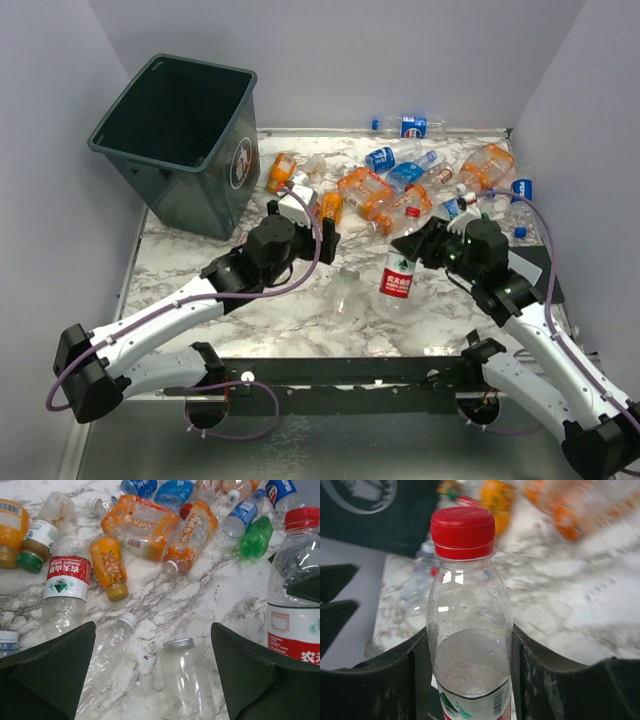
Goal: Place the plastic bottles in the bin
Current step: Pick up the plastic bottle at the center of the board, then place the plastic bottle in the trash bin.
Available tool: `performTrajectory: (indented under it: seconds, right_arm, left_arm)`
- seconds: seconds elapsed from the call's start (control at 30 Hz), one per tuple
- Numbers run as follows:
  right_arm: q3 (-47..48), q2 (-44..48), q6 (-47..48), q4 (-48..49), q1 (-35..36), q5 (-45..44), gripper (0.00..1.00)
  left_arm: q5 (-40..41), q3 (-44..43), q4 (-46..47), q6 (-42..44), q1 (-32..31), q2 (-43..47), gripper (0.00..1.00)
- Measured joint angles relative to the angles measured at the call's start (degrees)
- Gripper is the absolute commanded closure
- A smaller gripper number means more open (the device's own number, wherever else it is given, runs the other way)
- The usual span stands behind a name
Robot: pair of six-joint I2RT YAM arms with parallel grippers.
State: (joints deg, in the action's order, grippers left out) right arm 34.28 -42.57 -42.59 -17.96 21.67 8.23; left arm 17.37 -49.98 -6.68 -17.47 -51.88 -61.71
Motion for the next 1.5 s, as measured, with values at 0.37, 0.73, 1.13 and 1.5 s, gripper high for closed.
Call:
performTrajectory:
  seconds: [0.37,0.73,1.13,1.5]
  right_arm:
    - [10.6,-6.4,22.8,14.0,22.3,-2.2,0.5]
    - [7.2,-5.8,32.2,22.3,27.1,-2.6,0.52]
    - [6.5,-3.2,32.8,23.0,27.1,-3.9,0.52]
    - [6.4,-3.3,32.7,23.0,27.1,-4.0,0.21]
  left_arm:
    - [0.5,0.9,13.8,1.2,0.0,10.1,0.01]
    - [-15.4,-9.3,16.3,0.3,0.0,-0.1,0.01]
    - [-26.5,-10.6,14.8,-4.3,0.0,-4.7,0.43]
    - [-26.4,-10.6,14.4,-5.0,0.0,-4.7,1.0]
